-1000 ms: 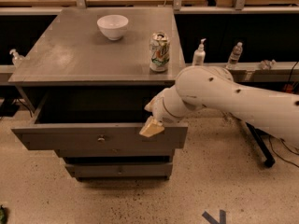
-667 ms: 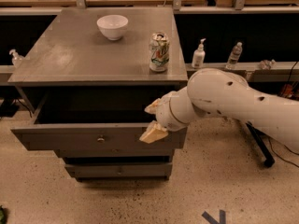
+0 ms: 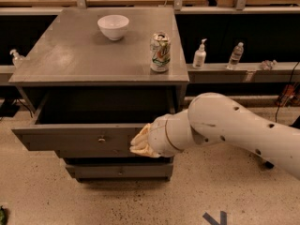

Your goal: Close top drawer

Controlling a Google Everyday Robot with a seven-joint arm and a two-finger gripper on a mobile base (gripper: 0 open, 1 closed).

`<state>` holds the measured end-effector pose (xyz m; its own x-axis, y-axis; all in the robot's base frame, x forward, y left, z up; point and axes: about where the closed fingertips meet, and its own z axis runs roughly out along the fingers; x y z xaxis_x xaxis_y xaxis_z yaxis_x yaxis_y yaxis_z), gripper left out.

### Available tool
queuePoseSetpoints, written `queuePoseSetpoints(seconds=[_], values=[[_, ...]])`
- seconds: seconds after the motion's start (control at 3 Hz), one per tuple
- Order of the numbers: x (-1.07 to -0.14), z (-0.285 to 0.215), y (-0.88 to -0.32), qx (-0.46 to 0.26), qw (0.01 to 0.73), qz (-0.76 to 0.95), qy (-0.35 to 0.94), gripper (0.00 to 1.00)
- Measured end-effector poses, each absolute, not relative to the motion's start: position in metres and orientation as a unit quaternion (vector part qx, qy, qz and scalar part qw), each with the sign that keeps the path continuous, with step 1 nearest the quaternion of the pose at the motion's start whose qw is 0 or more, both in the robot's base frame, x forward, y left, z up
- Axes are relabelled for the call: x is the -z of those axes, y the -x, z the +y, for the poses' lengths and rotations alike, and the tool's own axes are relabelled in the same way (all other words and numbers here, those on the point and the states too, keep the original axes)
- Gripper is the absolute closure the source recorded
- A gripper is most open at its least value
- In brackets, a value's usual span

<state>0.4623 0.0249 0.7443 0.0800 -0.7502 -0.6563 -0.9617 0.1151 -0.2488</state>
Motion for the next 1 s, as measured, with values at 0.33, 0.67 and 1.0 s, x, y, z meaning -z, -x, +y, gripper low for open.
queuePoseSetpoints(seconds=[0.33, 0.67, 1.0], values=[[-0.717, 0.052, -0.459, -0.167, 0.349, 0.654, 0.650, 0.94], [-0.683, 0.071, -0.473, -0.174, 0.350, 0.660, 0.642, 1.00], [-0.626, 0.065, -0.495, -0.173, 0.337, 0.691, 0.616, 1.00]])
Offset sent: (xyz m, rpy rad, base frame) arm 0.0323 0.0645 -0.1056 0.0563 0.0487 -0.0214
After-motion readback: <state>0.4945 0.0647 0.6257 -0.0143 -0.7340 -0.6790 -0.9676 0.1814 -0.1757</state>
